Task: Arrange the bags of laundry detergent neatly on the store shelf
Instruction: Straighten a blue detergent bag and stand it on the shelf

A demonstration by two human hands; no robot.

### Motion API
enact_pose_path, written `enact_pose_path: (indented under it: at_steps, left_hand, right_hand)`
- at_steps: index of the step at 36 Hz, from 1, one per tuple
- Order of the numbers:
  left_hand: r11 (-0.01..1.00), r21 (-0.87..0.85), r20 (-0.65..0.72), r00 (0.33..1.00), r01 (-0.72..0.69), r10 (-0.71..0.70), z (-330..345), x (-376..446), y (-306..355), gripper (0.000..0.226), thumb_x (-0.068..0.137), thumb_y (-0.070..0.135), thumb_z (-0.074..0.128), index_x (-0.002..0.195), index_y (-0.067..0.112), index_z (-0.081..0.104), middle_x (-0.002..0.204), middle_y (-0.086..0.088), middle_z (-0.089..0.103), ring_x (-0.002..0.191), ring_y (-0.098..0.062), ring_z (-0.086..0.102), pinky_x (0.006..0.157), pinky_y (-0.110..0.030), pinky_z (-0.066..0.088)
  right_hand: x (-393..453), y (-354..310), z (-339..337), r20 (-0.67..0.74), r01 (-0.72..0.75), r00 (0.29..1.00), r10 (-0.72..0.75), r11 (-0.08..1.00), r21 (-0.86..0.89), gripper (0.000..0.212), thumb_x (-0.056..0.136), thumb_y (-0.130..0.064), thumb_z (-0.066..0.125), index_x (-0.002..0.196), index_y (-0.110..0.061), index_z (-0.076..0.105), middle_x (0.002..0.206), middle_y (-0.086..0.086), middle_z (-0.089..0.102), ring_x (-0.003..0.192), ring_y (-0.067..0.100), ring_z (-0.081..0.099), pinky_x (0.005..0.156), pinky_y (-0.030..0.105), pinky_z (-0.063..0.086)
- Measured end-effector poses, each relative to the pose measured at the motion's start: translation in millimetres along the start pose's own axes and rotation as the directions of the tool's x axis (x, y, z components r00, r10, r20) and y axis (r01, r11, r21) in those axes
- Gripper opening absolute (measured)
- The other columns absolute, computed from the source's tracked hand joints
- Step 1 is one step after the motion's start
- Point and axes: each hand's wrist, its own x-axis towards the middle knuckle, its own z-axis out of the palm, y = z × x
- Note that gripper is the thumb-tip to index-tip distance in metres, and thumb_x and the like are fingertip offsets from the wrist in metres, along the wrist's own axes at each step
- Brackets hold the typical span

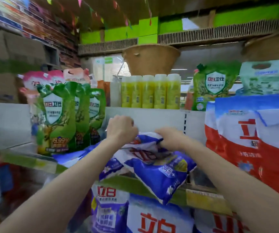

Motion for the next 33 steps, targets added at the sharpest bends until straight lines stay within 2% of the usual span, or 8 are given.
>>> enact_pose_path:
  at_steps: [5,9,12,16,19,23,28,33]
  left_hand:
    - [0.968,-0.202,-0.235,0.967,-0.147,0.098,7,15,0,0.015,0.084,0.02,0.054,0.089,0.008,0.063,0.09,-0.014,0.067,0.09,-0.033,0.059,0.075,-0.034,0.041]
    - [0.916,-0.37,-0.41,0.912,-0.154,-0.012,18,26,10,0.028,0.082,0.025,0.048,0.098,0.002,0.052,0.103,-0.02,0.053,0.101,-0.035,0.047,0.087,-0.033,0.027]
    - [0.77,-0.615,-0.006,0.975,0.171,-0.222,25,46,13,0.056,0.08,0.034,0.05,0.121,-0.003,0.044,0.13,-0.025,0.042,0.124,-0.036,0.038,0.104,-0.036,0.027]
    - [0.365,-0.734,0.514,0.82,0.572,-0.252,30,60,16,0.056,0.064,0.035,0.062,0.114,0.014,0.048,0.119,-0.011,0.047,0.106,-0.026,0.051,0.09,-0.031,0.043]
    - [0.38,-0.638,0.695,0.713,0.67,-0.091,43,65,10,0.057,0.044,0.033,0.065,0.096,0.014,0.052,0.09,-0.008,0.051,0.084,-0.024,0.054,0.072,-0.026,0.037]
    - [0.595,-0.574,0.709,0.705,0.563,0.017,60,76,11,0.038,0.033,0.016,0.059,0.07,0.011,0.052,0.068,-0.008,0.052,0.059,-0.021,0.043,0.054,-0.025,0.028]
    - [0.652,-0.667,0.505,0.862,0.36,0.04,80,82,19,0.059,0.057,-0.009,0.068,0.113,0.004,0.056,0.103,-0.009,0.063,0.097,-0.022,0.057,0.08,-0.033,0.049]
    - [0.946,-0.305,0.469,0.882,0.107,0.051,92,79,17,0.043,0.085,0.011,0.062,0.126,0.002,0.053,0.129,-0.015,0.057,0.118,-0.027,0.054,0.092,-0.029,0.042]
  right_hand:
    - [12,43,-17,-0.116,-0.178,0.965,0.237,0.909,0.376,0.03,0.079,-0.009,0.07,0.105,0.003,0.064,0.104,0.021,0.064,0.092,0.038,0.065,0.069,0.041,0.055]
    - [12,64,-15,-0.128,-0.21,0.838,0.53,0.53,0.822,0.016,0.083,0.001,0.063,0.098,-0.005,0.064,0.101,0.016,0.064,0.082,0.033,0.064,0.045,0.042,0.056]
    - [9,76,-11,-0.075,-0.068,0.824,0.562,0.23,0.971,0.016,0.088,0.002,0.057,0.091,-0.013,0.062,0.084,0.008,0.072,0.056,0.02,0.068,0.038,0.034,0.053]
    - [3,82,-11,-0.059,0.037,0.873,0.484,0.056,0.998,0.015,0.092,-0.001,0.049,0.09,-0.011,0.061,0.065,-0.004,0.073,0.054,0.013,0.069,0.043,0.034,0.056]
    - [-1,92,-6,-0.064,0.089,0.877,0.476,-0.03,0.996,0.014,0.094,-0.004,0.047,0.091,-0.007,0.061,0.068,0.0,0.074,0.058,0.015,0.071,0.047,0.035,0.057]
    - [5,95,5,-0.101,0.043,0.86,0.5,0.125,0.991,0.013,0.093,-0.008,0.051,0.104,-0.006,0.058,0.076,0.0,0.075,0.063,0.015,0.071,0.051,0.033,0.058]
    - [24,104,9,-0.216,-0.079,0.837,0.503,0.501,0.862,0.024,0.083,-0.009,0.068,0.106,-0.003,0.063,0.112,0.015,0.066,0.094,0.027,0.064,0.085,0.03,0.055]
    - [39,114,29,-0.003,-0.522,0.84,0.543,0.809,0.271,0.048,0.093,-0.04,0.053,0.12,-0.001,0.057,0.124,0.013,0.059,0.112,0.031,0.056,0.094,0.032,0.045]
